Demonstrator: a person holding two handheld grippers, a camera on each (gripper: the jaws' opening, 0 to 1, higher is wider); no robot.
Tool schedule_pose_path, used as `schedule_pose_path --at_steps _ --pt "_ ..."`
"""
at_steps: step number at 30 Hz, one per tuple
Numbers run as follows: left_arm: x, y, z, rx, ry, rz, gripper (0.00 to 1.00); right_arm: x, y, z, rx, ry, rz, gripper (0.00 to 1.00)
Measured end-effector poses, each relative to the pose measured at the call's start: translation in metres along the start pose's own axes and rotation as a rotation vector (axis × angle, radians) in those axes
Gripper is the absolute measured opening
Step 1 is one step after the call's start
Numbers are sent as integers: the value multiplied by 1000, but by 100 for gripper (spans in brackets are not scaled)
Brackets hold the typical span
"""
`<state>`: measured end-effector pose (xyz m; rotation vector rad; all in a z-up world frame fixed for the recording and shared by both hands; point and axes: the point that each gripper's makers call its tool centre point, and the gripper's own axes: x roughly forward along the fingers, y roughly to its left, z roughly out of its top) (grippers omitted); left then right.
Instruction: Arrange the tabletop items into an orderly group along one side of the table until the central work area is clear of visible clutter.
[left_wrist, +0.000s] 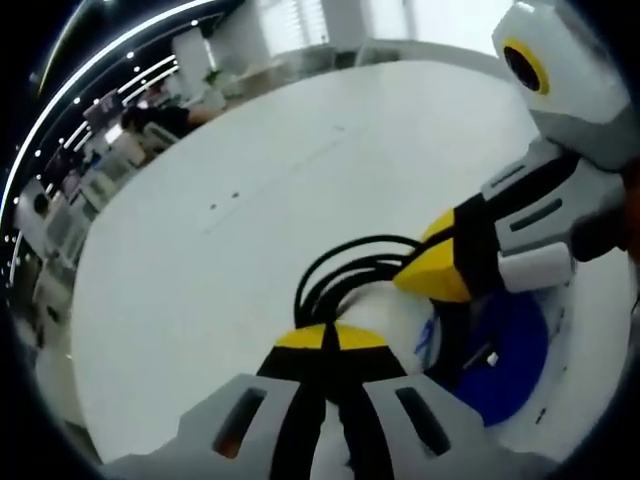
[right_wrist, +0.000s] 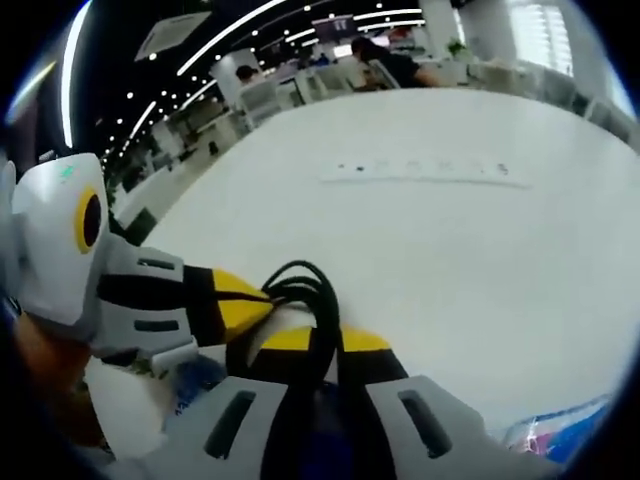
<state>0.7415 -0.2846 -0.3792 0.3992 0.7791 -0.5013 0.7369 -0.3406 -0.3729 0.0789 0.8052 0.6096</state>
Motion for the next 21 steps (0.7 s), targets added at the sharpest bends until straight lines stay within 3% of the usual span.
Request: schedule_pose_path --at_steps 12,21 --pt "-13 4 6 -20 -21 17 0 -11 12 12 18 -41 51 3" --pt "-17 7 7 19 -26 37 0 -12 16 14 29 -47 72 3"
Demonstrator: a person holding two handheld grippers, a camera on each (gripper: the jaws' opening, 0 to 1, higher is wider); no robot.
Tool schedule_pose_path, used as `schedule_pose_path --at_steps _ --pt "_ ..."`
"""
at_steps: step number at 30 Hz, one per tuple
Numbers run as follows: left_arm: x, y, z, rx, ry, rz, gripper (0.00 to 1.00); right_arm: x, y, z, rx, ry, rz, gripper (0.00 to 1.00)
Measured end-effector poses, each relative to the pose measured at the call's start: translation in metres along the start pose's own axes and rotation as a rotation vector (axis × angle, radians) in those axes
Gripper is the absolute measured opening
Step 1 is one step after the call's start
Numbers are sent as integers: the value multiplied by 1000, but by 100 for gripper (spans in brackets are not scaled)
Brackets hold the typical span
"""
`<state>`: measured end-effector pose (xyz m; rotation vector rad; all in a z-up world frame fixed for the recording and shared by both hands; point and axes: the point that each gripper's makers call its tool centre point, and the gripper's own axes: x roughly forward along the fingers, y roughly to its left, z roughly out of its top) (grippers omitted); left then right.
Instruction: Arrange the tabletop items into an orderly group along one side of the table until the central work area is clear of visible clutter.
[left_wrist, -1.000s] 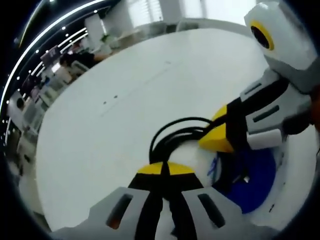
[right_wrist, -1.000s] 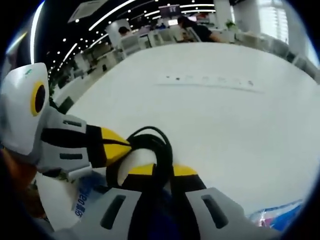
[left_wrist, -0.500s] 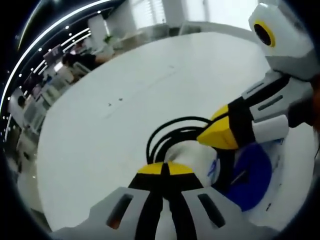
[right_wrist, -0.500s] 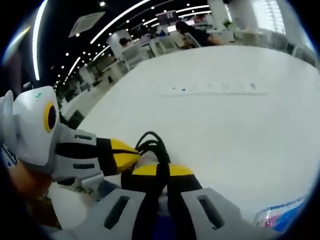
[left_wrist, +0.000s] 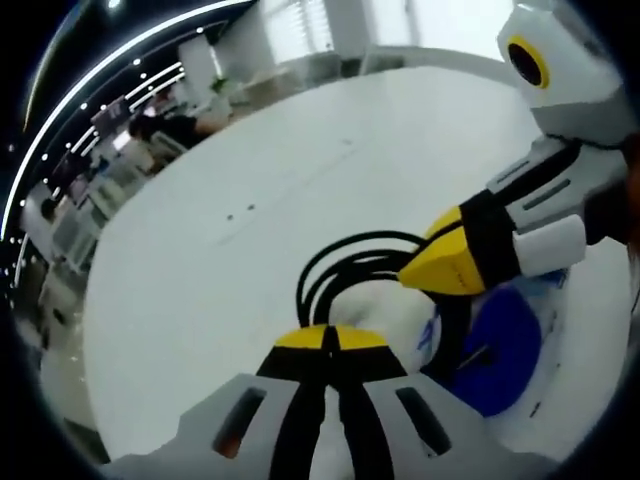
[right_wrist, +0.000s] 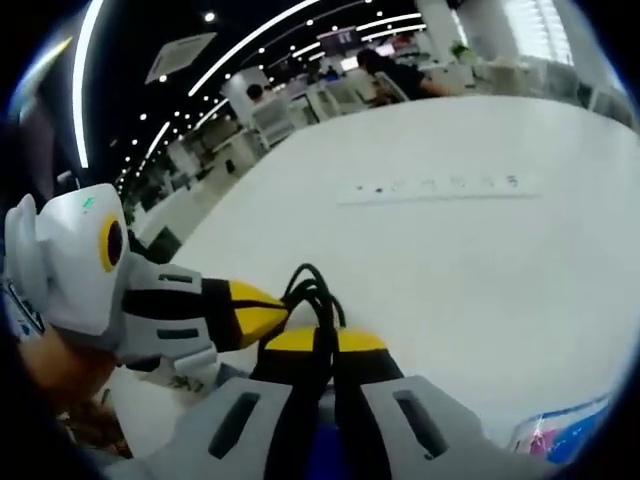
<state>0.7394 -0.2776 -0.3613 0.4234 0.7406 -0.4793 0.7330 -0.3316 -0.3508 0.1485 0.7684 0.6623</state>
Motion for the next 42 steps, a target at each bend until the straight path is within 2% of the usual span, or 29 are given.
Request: schedule_pose_path --at_steps 9,10,12,13,15,17,25,26,35,42 --pt "-2 0 1 -26 -11 -12 2 0 -3 0 5 -3 -7 3" --pt "-2 2 2 -28 -14 -1 6 1 -4 1 6 -3 -9 3" --pt "-3 13 -1 -35 2 55 26 1 -5 1 5 -3 -9 3" --pt "-1 12 -1 -40 0 44 28 0 -5 0 7 -1 -8 3" --pt "1 13 -8 -63 18 27 22 0 -5 0 4 0 -8 3" --pt "5 12 -14 -75 38 20 22 -1 -4 0 1 -1 -7 3" --pt "12 6 -17 -33 56 7 12 -1 2 -1 -9 -4 9 3" --pt "13 5 -18 -60 59 4 11 -1 2 -1 -8 -5 11 3" --pt "6 12 -13 -92 39 29 4 -2 3 0 21 -14 26 2" --pt "-5 14 -7 -98 21 44 3 -7 7 5 30 -27 35 2"
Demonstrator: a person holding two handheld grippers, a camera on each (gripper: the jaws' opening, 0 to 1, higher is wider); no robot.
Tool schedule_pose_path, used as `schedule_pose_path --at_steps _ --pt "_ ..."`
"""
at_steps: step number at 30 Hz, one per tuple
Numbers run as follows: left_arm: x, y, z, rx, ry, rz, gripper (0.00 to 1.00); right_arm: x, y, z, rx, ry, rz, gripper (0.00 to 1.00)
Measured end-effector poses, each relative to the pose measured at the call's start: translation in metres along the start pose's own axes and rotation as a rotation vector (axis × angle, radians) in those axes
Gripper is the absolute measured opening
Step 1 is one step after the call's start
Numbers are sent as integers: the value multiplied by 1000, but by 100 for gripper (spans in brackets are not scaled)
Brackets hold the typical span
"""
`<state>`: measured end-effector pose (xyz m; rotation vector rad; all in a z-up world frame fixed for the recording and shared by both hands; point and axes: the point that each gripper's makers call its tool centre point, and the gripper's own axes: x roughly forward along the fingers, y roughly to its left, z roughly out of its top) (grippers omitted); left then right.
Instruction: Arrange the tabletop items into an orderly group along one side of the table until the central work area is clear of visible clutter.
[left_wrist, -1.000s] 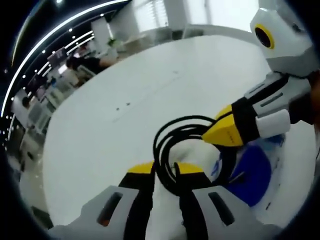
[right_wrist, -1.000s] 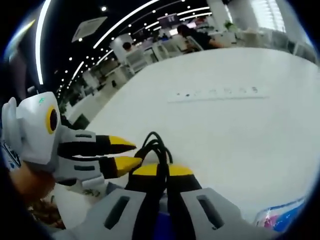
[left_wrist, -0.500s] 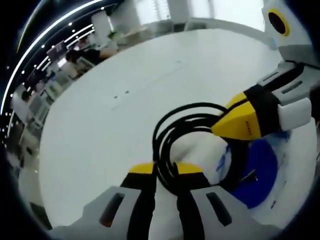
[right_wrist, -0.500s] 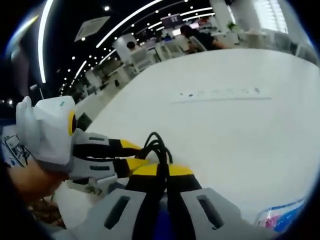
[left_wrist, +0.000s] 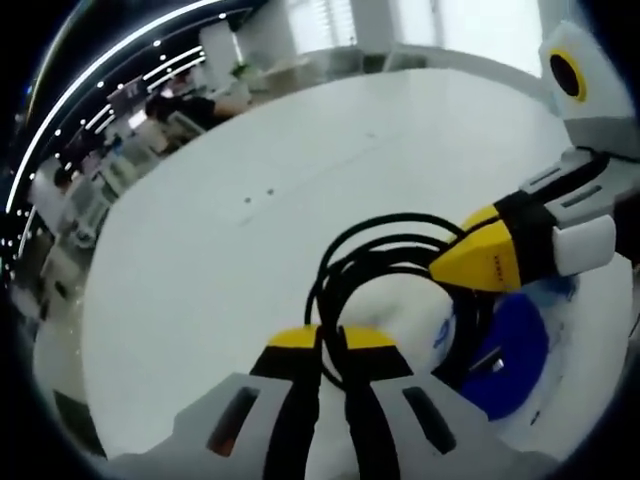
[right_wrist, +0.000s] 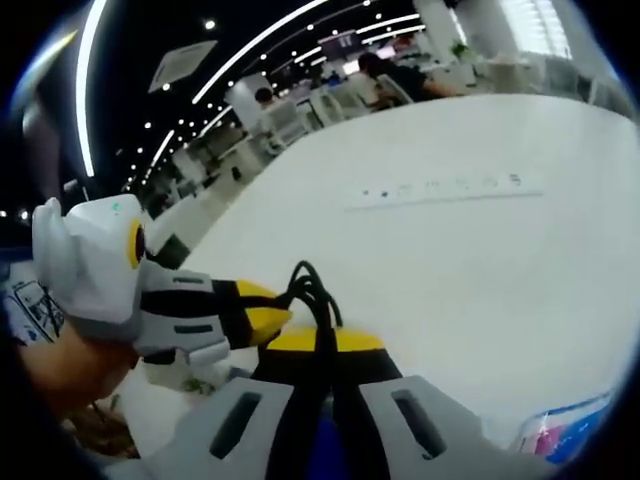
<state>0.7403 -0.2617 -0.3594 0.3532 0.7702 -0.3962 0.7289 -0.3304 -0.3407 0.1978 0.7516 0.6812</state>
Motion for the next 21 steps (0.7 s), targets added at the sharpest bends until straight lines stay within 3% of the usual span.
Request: schedule_pose_path --at_steps 8,21 --pt "-19 -3 16 -10 -56 2 4 -18 6 12 -6 -32 8 2" --pt "-63 -24 40 0 -146 -10 4 -68 20 21 -44 -79 14 2"
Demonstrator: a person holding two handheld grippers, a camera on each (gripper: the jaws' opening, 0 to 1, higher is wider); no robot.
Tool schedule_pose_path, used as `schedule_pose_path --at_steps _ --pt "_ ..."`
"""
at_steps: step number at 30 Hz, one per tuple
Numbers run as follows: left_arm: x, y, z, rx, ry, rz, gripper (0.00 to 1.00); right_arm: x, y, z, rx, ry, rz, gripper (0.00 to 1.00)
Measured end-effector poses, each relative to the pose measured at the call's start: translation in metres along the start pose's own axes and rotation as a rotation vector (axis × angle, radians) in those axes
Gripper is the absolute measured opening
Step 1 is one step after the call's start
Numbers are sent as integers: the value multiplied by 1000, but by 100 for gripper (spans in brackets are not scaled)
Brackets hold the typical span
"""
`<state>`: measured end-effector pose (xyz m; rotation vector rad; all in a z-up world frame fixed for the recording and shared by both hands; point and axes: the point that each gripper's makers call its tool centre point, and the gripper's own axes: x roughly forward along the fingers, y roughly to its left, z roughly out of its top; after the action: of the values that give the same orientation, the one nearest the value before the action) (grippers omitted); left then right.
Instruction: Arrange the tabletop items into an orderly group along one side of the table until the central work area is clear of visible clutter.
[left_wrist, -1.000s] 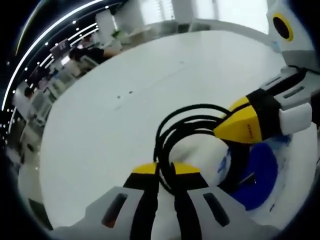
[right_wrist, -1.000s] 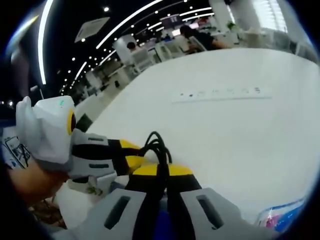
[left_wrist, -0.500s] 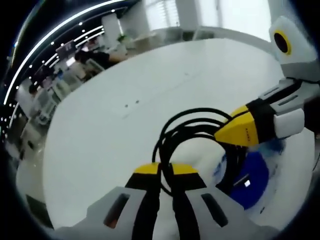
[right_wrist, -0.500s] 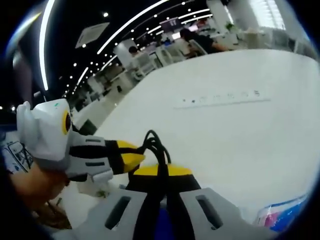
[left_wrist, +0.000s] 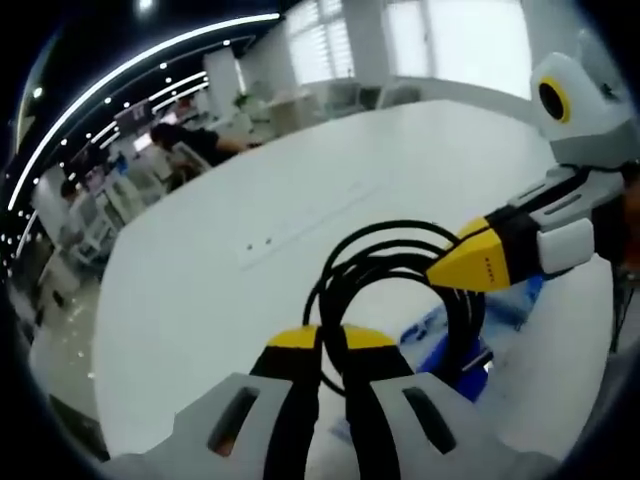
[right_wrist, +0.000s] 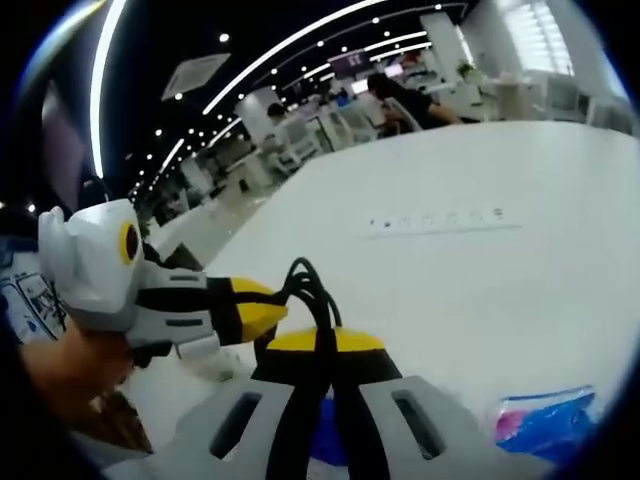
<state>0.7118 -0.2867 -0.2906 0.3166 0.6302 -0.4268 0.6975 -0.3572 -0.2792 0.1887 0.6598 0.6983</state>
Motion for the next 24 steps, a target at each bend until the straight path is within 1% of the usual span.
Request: schedule_pose_path --at_steps 4,8,9,10,14,19,23,24 --pt "-14 -8 7 10 -26 -5 4 -15 6 2 -10 -13 6 2" --pt "-32 -20 14 15 -51 -13 4 -34 14 4 -30 -27 11 2" --pt "-34 -21 14 15 -53 -14 4 -38 16 4 -38 -29 11 2" --pt "-41 -27 15 19 -61 -17 4 -46 19 4 -51 -30 11 2" --pt "-54 -40 16 24 -74 -26 4 -64 24 1 -77 -30 10 2" --pt "-71 -58 15 22 -83 -39 5 -86 31 -8 -85 -35 17 2" --pt "-80 -75 10 22 -84 -61 5 -102 32 -20 -81 -29 22 2" --pt "-82 -81 8 24 -83 -68 5 -109 32 -25 -87 -24 17 2"
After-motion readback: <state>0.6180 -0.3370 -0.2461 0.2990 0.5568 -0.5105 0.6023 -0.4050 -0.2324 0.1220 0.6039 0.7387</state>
